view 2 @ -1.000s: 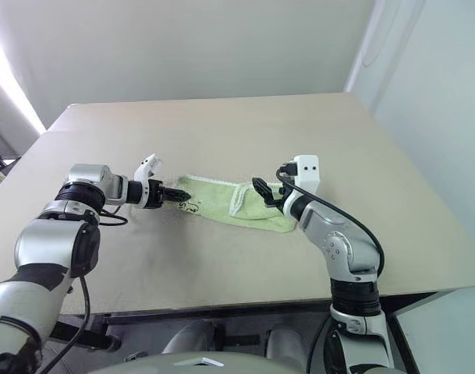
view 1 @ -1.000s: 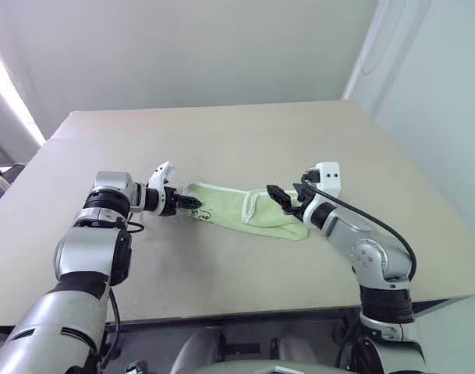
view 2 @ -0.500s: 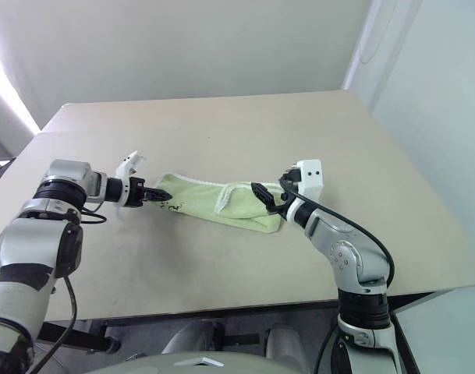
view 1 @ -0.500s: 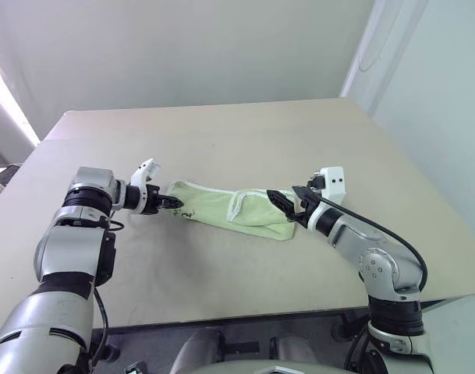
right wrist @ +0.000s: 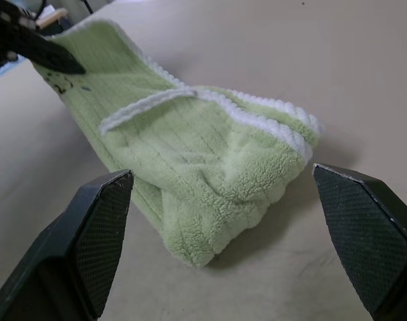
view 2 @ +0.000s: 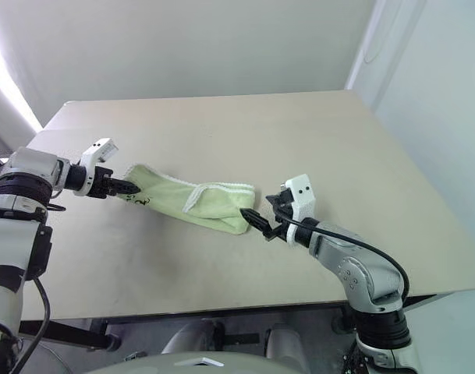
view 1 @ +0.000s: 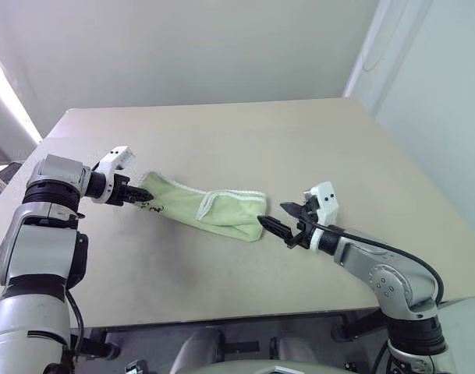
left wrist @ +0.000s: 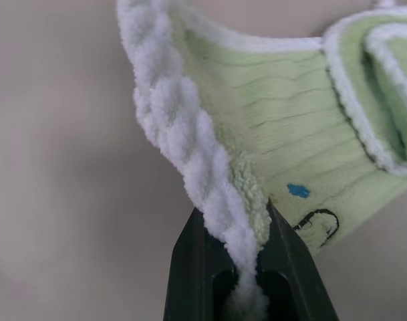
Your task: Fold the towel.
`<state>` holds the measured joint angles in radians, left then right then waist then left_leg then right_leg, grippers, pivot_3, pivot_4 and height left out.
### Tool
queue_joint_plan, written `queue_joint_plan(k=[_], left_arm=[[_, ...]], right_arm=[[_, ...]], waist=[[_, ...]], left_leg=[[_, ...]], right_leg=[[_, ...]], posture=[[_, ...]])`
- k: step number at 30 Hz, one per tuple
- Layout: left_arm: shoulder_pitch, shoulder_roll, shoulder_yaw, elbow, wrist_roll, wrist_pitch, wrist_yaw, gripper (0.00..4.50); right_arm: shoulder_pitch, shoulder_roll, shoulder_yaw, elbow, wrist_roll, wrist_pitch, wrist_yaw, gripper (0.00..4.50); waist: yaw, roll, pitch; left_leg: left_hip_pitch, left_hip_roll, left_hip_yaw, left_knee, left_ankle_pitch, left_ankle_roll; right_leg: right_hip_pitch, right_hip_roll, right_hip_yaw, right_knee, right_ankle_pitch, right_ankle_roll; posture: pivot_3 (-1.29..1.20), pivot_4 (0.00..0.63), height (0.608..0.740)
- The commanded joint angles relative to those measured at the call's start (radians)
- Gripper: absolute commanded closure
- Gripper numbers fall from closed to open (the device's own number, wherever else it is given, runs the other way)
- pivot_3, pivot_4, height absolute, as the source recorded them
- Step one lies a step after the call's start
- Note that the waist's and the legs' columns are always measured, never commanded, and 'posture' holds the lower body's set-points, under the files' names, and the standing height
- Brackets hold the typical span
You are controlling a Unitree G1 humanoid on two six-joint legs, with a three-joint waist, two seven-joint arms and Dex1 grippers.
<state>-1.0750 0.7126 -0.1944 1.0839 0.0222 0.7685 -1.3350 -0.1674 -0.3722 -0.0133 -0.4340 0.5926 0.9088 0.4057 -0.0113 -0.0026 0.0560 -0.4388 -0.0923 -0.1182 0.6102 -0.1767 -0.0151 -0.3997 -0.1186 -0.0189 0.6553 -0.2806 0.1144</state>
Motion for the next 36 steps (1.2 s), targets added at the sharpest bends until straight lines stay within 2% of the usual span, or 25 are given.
queue_joint_plan(k=[1,9,16,24,32,36], left_arm=[[-0.066,-0.021,-0.007,-0.087,-0.016,-0.002,-0.073,4.48],[-0.065,-0.118,-0.044,-0.290,-0.084,0.121,-0.198,4.48],[-0.059,-0.209,-0.125,-0.331,-0.101,0.154,-0.248,4.48],[-0.082,-0.344,-0.130,-0.253,-0.099,0.113,-0.164,4.48],[-0.101,-0.427,-0.102,-0.124,-0.078,0.016,-0.040,4.48],[-0.118,-0.457,-0.065,-0.100,-0.105,0.043,-0.016,3.33]], right_arm=[[-0.008,-0.007,-0.003,-0.041,0.013,-0.018,0.017,0.00],[0.036,-0.035,-0.013,-0.117,0.047,-0.009,0.049,0.00],[0.055,-0.047,0.003,-0.125,0.019,-0.019,0.037,0.00],[0.075,-0.033,0.000,-0.126,0.002,-0.033,0.004,0.00],[0.093,-0.037,0.003,-0.137,0.001,-0.035,-0.009,0.00],[0.093,-0.038,0.006,-0.137,0.002,-0.033,-0.011,0.00]], waist=[[0.002,0.000,0.000],[-0.007,-0.001,0.000],[-0.003,-0.001,0.000],[0.000,-0.001,0.000],[0.001,-0.001,0.001],[0.000,-0.002,0.001]], left_leg=[[-0.003,0.000,0.000,0.001,0.000,0.000],[-0.005,0.000,0.001,0.002,0.002,0.003],[-0.004,0.001,0.001,0.004,0.002,0.003],[-0.003,0.000,0.001,0.005,0.002,0.003],[-0.003,0.000,0.001,0.006,0.002,0.004],[-0.003,0.000,0.001,0.007,0.002,0.004]], right_leg=[[-0.002,0.000,0.000,0.000,0.000,0.000],[-0.003,0.001,0.000,0.000,0.002,0.004],[0.000,0.002,0.001,0.004,0.002,0.003],[0.001,0.001,0.001,0.004,0.002,0.003],[0.001,0.002,0.001,0.005,0.003,0.004],[0.002,0.002,0.000,0.006,0.003,0.005]], posture=[[0.00,0.000,0.692],[0.00,0.000,0.692],[0.00,0.000,0.692],[0.00,0.000,0.692],[0.00,0.000,0.692],[0.00,0.000,0.692]])
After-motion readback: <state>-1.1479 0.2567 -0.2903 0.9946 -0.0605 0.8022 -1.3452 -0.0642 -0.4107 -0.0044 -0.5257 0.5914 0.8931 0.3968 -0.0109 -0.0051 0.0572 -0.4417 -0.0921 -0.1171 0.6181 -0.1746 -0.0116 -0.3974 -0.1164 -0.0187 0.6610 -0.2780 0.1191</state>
